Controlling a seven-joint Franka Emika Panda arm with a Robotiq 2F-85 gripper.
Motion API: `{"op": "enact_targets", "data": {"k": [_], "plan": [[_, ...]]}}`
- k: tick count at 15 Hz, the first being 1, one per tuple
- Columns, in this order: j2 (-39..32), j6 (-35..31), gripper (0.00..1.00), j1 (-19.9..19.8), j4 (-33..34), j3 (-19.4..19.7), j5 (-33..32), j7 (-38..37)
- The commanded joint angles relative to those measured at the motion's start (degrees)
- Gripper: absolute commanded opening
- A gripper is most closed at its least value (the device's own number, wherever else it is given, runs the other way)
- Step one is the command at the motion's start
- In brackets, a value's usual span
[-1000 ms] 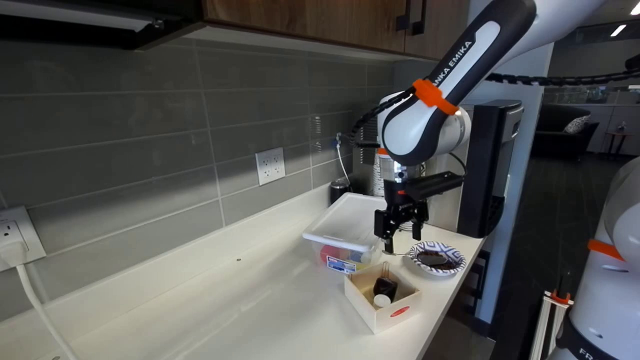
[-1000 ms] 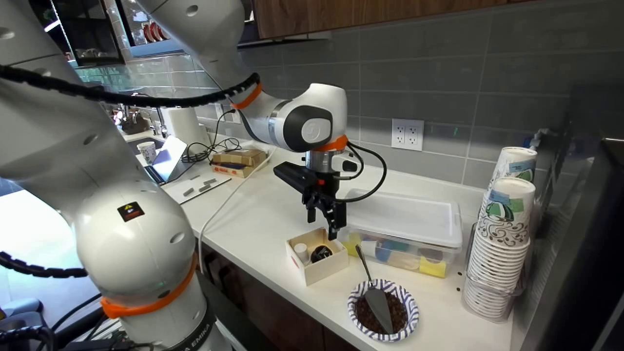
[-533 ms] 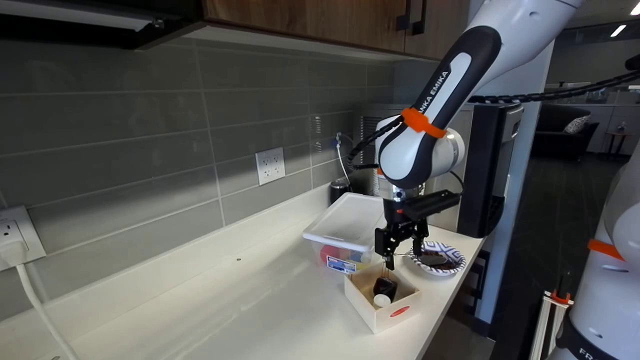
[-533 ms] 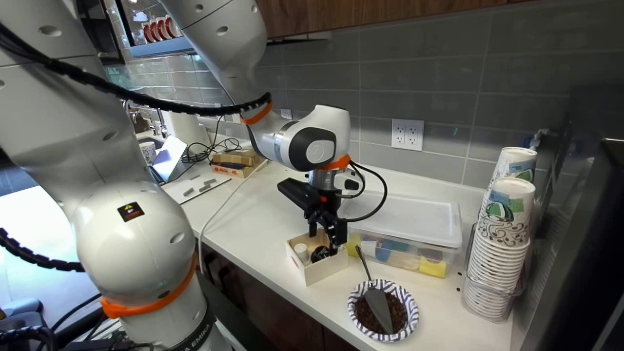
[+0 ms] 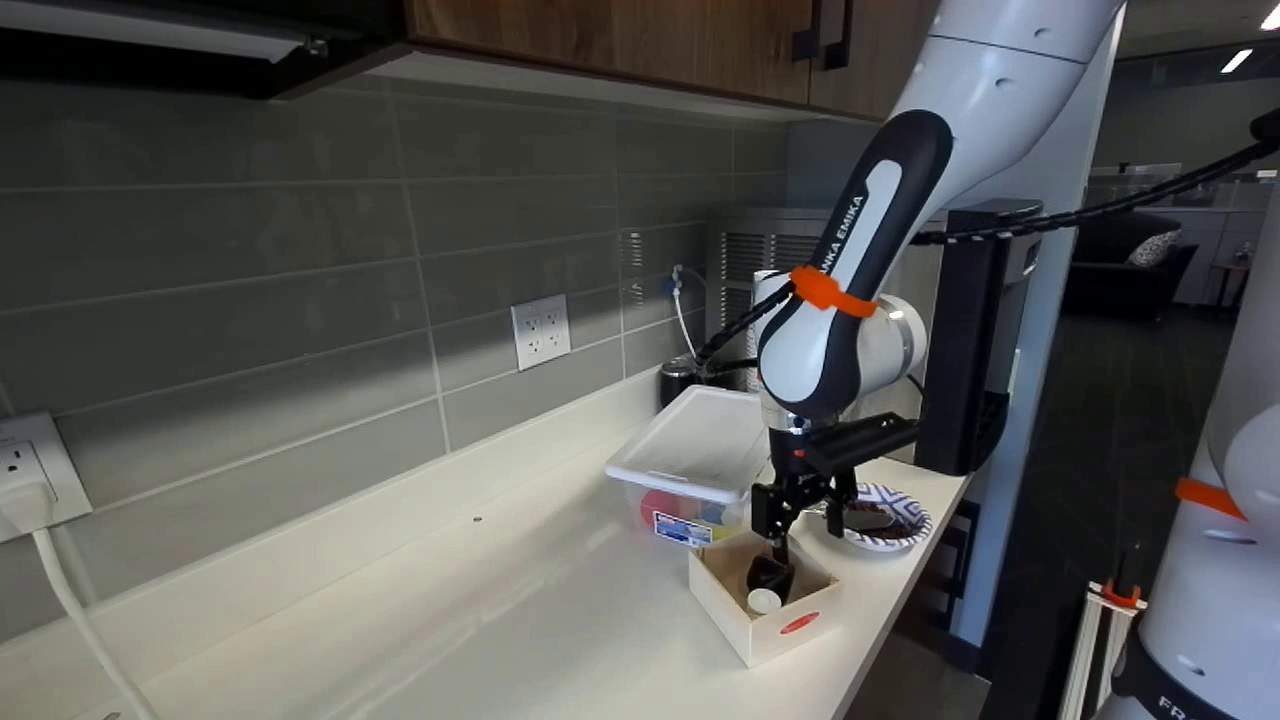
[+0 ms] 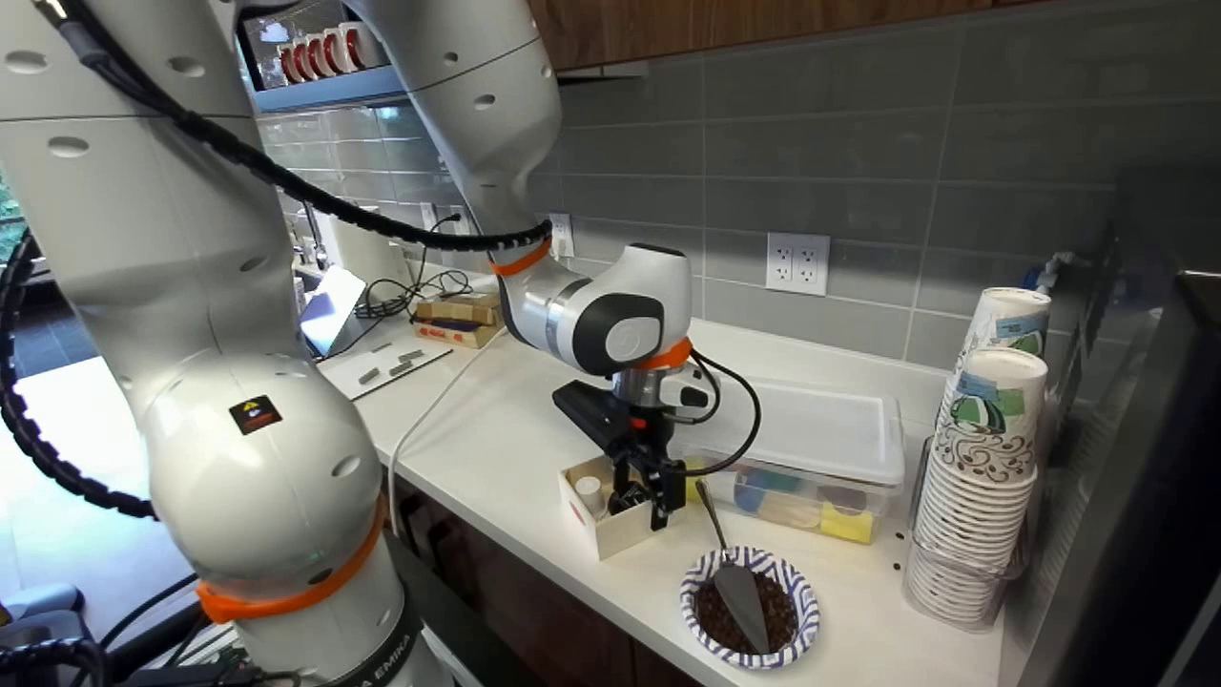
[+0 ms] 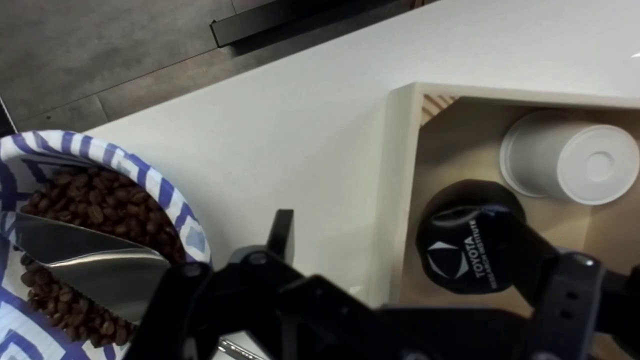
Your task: Put the wooden box on top of the clear container.
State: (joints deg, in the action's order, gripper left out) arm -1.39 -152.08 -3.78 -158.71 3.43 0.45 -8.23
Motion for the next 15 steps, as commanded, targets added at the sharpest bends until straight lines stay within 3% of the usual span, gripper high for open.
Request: {"op": "enact_targets", "data": {"k": [1, 7, 12, 13, 14, 15], "plan": [[-1.9, -4.3, 1.0, -0.5, 0.1, 0.9, 0.6, -1.4], [-3.9, -10.4, 1.0, -0.5, 0.2, 1.5, 3.5, -4.2], [-6.9, -15.4, 1.0, 1.2, 0.2, 1.9, 2.1, -8.6], [-7.4, -16.2, 0.93, 1.7, 0.2, 2.1, 1.8, -9.5], [-7.9, -17.1, 0.74, 2.2, 0.2, 2.4, 1.5, -10.1], [-8.2, -18.1, 0.67, 2.8, 0.2, 2.8, 0.9, -10.9]]}}
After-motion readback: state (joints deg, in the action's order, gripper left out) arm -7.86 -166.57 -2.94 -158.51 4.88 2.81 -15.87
